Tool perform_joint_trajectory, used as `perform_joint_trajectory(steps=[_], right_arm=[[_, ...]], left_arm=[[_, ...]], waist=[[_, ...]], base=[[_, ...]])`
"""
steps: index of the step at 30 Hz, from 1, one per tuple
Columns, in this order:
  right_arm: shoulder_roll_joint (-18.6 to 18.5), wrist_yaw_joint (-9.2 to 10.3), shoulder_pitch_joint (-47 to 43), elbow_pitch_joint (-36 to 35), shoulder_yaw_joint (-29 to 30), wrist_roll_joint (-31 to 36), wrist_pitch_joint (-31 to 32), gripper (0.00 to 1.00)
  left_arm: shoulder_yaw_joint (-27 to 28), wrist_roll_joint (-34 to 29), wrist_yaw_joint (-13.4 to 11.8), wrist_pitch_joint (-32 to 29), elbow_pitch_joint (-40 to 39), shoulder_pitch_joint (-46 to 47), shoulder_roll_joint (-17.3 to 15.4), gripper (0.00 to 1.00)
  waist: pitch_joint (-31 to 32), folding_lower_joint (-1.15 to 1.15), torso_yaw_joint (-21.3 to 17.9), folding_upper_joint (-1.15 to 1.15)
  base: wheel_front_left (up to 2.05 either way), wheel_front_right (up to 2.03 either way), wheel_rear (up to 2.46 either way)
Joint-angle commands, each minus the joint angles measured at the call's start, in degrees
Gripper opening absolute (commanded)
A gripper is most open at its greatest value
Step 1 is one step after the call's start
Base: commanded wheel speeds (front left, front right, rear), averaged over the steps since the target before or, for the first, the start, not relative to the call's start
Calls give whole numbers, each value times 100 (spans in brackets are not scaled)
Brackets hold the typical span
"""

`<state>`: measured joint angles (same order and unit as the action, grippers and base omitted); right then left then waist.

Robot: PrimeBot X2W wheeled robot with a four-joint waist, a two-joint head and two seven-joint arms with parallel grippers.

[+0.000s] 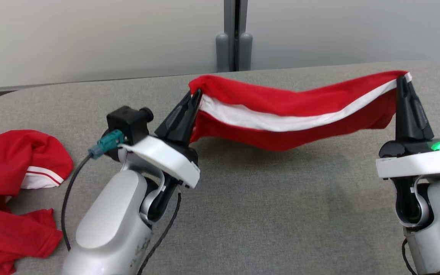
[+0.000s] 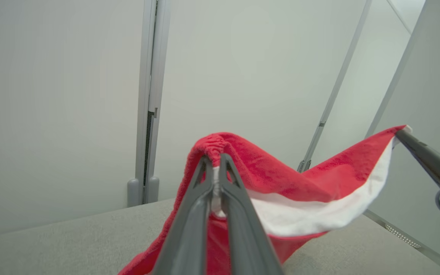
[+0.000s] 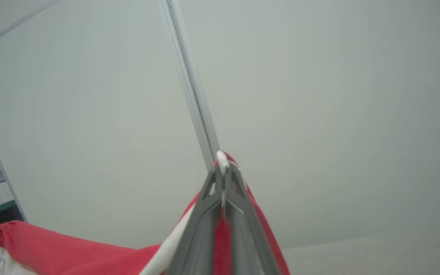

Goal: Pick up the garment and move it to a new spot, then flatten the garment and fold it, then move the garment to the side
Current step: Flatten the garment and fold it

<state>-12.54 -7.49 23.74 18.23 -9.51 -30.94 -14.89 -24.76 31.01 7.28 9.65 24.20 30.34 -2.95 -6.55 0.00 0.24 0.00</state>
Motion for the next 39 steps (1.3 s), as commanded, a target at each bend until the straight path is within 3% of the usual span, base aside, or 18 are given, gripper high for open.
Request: perform_joint_trajectory(steps=[1,7,12,24,30,35,39], right_arm=[[84,-1,-26,-381,189,163,-38,0],[465,-1,-77,-1301,746,543,-38,0],[734,-1,-31,-1878,1087,851,310,0],[956,-1,-456,-3037,1541,1156,1333,0],[962,-1,-53,-2812,1635,773,1760,0],[938,-2,1151,-2236,1533,557,1948,0],[810,-1,2449,-1388,1310,688,1675,0]], left_arm=[[41,47,23,-202,-247,247,-80,0],[115,108,-111,-878,-929,810,-241,0],[260,281,-247,-1325,-1448,1106,-320,0],[392,727,-559,-2103,-2509,751,-453,0],[514,840,-676,-2297,-2368,1029,-499,0],[645,774,-663,-2268,-1713,1768,-495,0],[856,691,-612,-2084,-933,2712,-533,0]], waist=[[268,0,40,0],[737,0,66,0],[898,0,67,0],[885,0,75,0],[457,0,7,0],[-419,0,-160,0],[-1162,0,-392,0]], base=[[0,0,0],[0,0,0],[0,0,0],[0,0,0],[0,0,0],[0,0,0],[0,0,0]])
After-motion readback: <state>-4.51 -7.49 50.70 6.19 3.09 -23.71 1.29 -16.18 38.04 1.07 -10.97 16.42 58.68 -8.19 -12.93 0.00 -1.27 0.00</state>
